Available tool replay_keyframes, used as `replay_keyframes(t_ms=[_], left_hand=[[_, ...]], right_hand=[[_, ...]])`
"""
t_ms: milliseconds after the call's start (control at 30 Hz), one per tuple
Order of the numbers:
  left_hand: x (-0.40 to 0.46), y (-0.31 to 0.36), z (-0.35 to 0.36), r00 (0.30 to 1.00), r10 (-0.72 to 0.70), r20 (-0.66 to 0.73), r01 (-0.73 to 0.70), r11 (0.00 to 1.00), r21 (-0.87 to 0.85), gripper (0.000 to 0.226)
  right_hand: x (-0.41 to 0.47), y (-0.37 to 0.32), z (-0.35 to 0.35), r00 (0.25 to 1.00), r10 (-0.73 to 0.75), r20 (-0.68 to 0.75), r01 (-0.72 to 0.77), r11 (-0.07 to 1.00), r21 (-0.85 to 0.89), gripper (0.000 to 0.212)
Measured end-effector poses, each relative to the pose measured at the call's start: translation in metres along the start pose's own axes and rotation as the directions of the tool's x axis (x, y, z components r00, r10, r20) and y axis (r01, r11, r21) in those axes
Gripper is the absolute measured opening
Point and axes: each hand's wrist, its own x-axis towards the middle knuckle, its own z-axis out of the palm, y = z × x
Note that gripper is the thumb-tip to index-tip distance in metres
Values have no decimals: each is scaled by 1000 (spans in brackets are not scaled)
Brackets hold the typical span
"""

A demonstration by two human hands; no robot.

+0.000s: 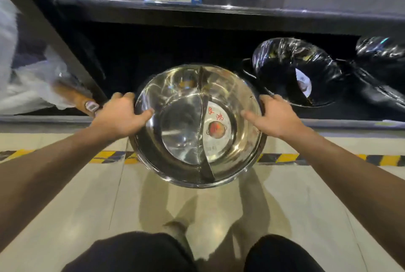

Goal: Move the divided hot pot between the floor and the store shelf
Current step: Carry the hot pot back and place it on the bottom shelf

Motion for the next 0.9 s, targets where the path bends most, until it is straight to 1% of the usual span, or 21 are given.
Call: replay_keyframes(t_ms=[100, 200, 300, 400, 433, 533, 600, 633, 667, 733, 800, 867, 900], left_hand=[[13, -3, 6, 999, -3, -35, 4, 999, 32, 74], [23, -1, 5, 999, 4, -55, -1, 998, 63, 74], [28, 5, 3, 1000, 0, -20, 1, 997, 83, 74], [28, 6, 0, 1000, -15, 17, 13, 992, 122, 76], [27, 5, -1, 999, -20, 29, 15, 989, 145, 77], [29, 6, 1, 999, -24, 38, 16, 982, 189, 83], [32, 8, 1, 999, -29, 40, 20, 979, 205, 85], [34, 8, 1, 999, -29, 40, 19, 973, 232, 87], [35, 8, 1, 999, -22, 45, 9, 959, 284, 90], [38, 9, -1, 996, -14, 85, -21, 916, 401, 97], [36, 9, -4, 994, -44, 101, -7, 892, 453, 100], [23, 9, -7, 999, -31, 43, 8, 894, 448, 96], [12, 9, -8, 1000, 18, -17, -9, 909, 417, 90]], right_hand=[[12, -1, 6, 999, -15, -51, 15, 1000, 8, 79], [21, 1, 8, 999, -37, -24, 38, 999, 29, 83], [20, 9, 2, 1000, -13, 15, 13, 999, 46, 96], [9, 11, 0, 999, -30, -23, 31, 999, 31, 98], [1, 11, 4, 999, -41, -36, 41, 999, 21, 102], [-30, 12, 28, 992, -121, -17, 121, 992, -40, 122], [-42, 11, 38, 983, -184, -20, 184, 983, 6, 118], [-45, 10, 39, 977, -212, -13, 213, 976, 46, 117], [-46, 10, 39, 973, -229, 6, 228, 970, 80, 122], [-46, 11, 40, 971, -233, 56, 225, 966, 124, 134], [-46, 13, 40, 967, -230, 109, 215, 967, 136, 142], [-47, 15, 40, 966, -222, 135, 209, 972, 103, 146], [-48, 15, 40, 967, -217, 132, 208, 975, 78, 148]])
